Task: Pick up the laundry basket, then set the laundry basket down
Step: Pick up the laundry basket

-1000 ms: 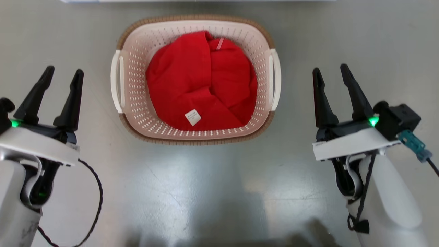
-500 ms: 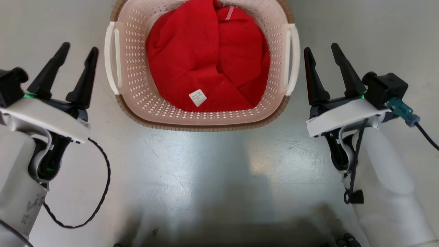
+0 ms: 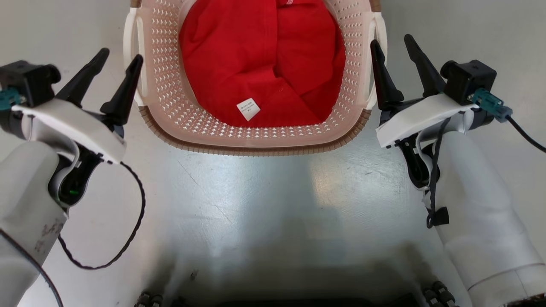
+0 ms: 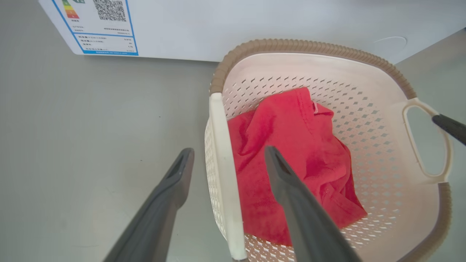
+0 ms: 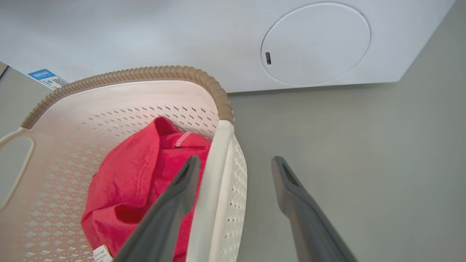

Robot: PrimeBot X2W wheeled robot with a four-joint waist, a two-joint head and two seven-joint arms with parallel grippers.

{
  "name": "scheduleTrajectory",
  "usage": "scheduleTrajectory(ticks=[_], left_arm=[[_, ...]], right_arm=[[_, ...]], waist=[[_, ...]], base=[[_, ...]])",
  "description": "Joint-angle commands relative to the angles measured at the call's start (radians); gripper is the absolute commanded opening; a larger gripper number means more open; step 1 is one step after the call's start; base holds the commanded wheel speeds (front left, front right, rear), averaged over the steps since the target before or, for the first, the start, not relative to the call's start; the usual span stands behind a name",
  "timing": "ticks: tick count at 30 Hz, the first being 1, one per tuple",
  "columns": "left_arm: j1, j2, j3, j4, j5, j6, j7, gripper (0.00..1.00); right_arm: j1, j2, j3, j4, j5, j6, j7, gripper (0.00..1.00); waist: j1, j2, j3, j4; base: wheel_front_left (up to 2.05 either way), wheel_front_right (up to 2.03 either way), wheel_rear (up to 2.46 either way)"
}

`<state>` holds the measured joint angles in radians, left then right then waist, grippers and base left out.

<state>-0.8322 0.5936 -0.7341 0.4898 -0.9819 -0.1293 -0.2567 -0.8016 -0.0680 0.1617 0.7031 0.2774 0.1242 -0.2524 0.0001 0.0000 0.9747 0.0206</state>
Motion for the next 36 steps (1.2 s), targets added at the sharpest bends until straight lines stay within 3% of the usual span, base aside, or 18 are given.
scheduleTrajectory(ticks=[1,16,36], left_arm=[[-0.028,0.041,-0.001,0.010,-0.022,-0.001,-0.005,1.00],[-0.158,0.052,-0.237,0.093,-0.161,-0.001,-0.005,1.00],[-0.276,0.037,-0.430,0.196,-0.321,-0.001,-0.005,1.00]], right_arm=[[0.013,0.018,0.026,0.015,0.019,0.007,-0.009,1.00],[-0.080,0.018,0.115,0.149,0.149,0.007,-0.009,1.00],[-0.130,0.018,0.194,0.214,0.223,0.007,-0.009,1.00]], waist=[[0.0000,0.0000,0.012,0.005],[0.0000,0.0000,0.063,0.007],[0.0000,0.0000,0.075,-0.008]], base=[[0.00,0.00,0.00],[0.00,0.00,0.00],[0.00,0.00,0.00]])
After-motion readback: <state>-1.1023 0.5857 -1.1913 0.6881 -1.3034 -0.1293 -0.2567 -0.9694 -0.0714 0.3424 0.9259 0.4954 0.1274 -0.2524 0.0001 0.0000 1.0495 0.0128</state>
